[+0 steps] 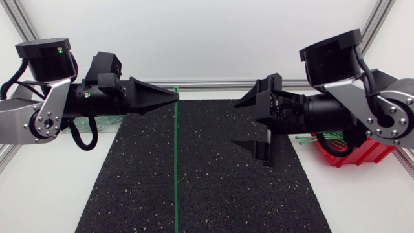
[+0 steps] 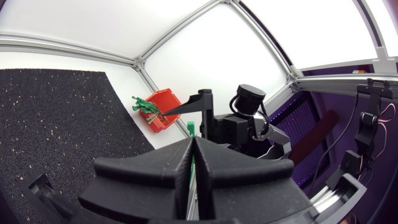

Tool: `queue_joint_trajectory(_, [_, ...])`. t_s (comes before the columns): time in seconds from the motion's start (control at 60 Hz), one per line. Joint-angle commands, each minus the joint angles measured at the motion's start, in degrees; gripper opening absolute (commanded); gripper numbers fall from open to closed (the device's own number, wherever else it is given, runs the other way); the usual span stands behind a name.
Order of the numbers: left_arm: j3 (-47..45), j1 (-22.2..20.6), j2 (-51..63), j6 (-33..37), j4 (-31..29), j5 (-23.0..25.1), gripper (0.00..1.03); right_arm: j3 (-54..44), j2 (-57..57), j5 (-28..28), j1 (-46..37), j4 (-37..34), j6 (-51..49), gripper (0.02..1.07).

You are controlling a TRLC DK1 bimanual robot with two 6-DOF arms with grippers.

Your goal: Take a green cable tie from the red box, thread the tail through the head to close it, then place it in the transparent bin on the left.

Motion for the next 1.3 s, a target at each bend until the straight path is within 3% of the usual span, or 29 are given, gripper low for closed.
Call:
queue_joint_trajectory(0.0, [3.3, 0.1, 0.8, 0.2, -0.8, 0.5, 0.04, -2.0, -0.3, 0.6, 0.7, 4.6, -5.7, 1.03])
queue_joint_trajectory(0.283, [8.8, 1.7, 5.9, -5.8, -1.8, 3.1, 0.04, -5.9, 0.6, 2.2, 5.2, 21.2, -30.6, 1.03])
queue_joint_trajectory(0.583, [11.0, 2.8, 9.6, -7.3, -1.8, 4.7, 0.04, -7.8, 4.8, -1.0, 9.3, 27.5, -47.1, 1.04])
queue_joint_trajectory(1.017, [12.2, 3.8, 13.5, -7.1, -1.8, 5.1, 0.04, -11.9, 9.4, 0.5, 19.6, 35.8, -52.7, 1.03])
queue_joint_trajectory(1.283, [16.1, 6.1, 16.8, -7.4, -5.8, 6.5, 0.04, -15.1, 12.1, -4.7, 21.2, 40.6, -53.8, 1.00])
